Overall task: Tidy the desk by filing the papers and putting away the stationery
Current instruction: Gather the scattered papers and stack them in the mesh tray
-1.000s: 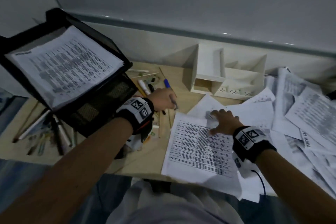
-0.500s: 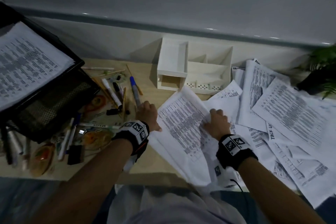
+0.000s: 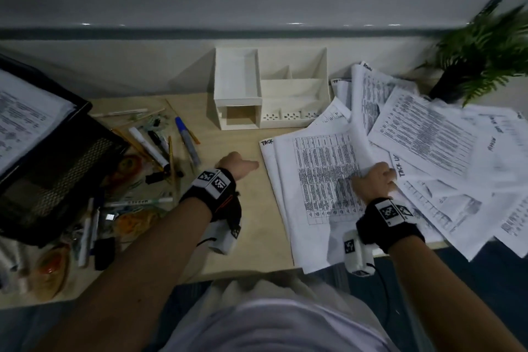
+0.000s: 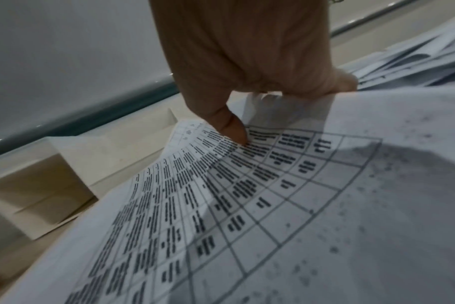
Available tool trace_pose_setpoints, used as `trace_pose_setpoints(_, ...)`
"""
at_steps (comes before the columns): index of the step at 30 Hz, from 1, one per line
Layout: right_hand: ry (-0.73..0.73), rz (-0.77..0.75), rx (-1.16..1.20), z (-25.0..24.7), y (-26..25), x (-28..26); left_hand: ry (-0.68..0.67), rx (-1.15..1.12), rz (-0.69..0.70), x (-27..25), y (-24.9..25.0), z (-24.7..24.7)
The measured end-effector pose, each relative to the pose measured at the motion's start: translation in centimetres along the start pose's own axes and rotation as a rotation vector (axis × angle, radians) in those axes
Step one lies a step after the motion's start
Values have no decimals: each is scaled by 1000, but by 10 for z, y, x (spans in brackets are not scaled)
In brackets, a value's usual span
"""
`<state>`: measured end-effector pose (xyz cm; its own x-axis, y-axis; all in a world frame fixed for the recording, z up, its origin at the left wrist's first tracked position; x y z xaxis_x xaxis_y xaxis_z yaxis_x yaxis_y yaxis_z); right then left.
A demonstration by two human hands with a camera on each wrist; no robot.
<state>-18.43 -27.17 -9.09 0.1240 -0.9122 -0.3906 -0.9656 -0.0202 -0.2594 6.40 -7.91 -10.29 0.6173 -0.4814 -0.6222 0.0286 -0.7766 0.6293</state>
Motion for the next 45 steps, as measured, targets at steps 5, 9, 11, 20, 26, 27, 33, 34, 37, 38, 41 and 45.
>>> trace_pose_setpoints(5, -76, -180, 103, 30, -34, -21, -148, -4, -61, -10, 2, 39)
trace_pose_setpoints(9, -74, -260, -108, 25, -48, -24, -85, -21, -5, -14, 8, 44)
trace_pose_setpoints(11, 40, -244, -170, -3, -43, -7, -46, 52, 139, -25, 31, 38)
trace_pose_setpoints(20, -38, -148, -445, -59, 36, 98, 175, -227, 611, -94, 192, -14)
trace_pose_setpoints(26, 70, -322, -452, -83, 53, 122, 111, -158, 337, -51, 173, 51)
trace_pose_setpoints(27, 71, -291, -376, -92, 58, 128, 87, -82, 262, -43, 159, 69)
trace_pose_setpoints(33, 66, -163, 84, -121, 63, 127, 16, 132, 16, -33, 110, 130)
trace_pose_setpoints(34, 75, -207, 95, -120, 56, 120, 2, 111, 13, -31, 109, 134)
trace_pose_setpoints(37, 33, -374, 44, -99, 28, 89, -3, -92, 20, -23, 109, 142)
trace_pose_setpoints(38, -44, -440, 10, -84, 18, 75, 16, -155, 26, -21, 109, 144)
trace_pose_setpoints(41, -459, -635, 0, -26, -1, 29, 121, -304, 111, -18, 110, 142)
trace_pose_setpoints(45, -565, -700, 69, -24, -6, 33, 304, -197, 362, -18, 109, 120)
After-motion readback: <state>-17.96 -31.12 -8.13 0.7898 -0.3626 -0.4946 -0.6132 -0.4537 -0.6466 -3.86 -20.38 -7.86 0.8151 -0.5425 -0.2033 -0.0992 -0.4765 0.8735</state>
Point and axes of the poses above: each hand's wrist, its own x-axis towards the middle knuckle, its own z-axis out of the palm, y = z × x, the point moved 8 cm from there along x, towards the middle knuckle, and after that the axes turned 14 degrees about -x, right-handed, at the moved point
